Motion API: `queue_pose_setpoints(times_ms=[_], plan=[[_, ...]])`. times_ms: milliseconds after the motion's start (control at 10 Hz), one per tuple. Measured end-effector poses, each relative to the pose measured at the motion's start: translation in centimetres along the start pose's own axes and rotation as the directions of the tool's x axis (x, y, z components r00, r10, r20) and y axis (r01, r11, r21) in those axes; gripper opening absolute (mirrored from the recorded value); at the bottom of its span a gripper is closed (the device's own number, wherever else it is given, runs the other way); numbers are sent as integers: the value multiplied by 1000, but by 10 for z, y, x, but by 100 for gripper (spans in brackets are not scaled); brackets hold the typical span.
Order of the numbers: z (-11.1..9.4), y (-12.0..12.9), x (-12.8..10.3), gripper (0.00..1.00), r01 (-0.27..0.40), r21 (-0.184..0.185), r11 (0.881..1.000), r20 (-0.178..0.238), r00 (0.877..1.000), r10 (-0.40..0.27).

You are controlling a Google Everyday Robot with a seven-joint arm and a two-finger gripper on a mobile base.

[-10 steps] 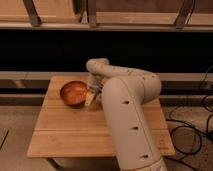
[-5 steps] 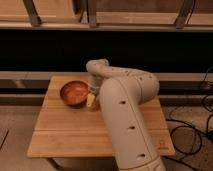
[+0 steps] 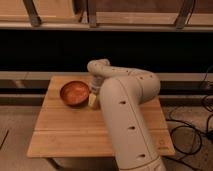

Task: Stand the bottle upright

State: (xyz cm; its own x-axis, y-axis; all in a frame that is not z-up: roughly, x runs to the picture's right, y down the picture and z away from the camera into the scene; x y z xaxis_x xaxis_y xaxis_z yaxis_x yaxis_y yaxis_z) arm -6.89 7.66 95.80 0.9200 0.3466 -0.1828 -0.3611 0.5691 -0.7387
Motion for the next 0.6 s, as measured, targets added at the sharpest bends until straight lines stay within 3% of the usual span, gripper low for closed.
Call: queue_pose_setpoints(times_ms=[400, 600], plan=[[4, 8, -2, 13, 17, -11, 1000, -2, 1000, -17], [5, 11, -5, 0, 23, -16, 1000, 8, 1000, -23]])
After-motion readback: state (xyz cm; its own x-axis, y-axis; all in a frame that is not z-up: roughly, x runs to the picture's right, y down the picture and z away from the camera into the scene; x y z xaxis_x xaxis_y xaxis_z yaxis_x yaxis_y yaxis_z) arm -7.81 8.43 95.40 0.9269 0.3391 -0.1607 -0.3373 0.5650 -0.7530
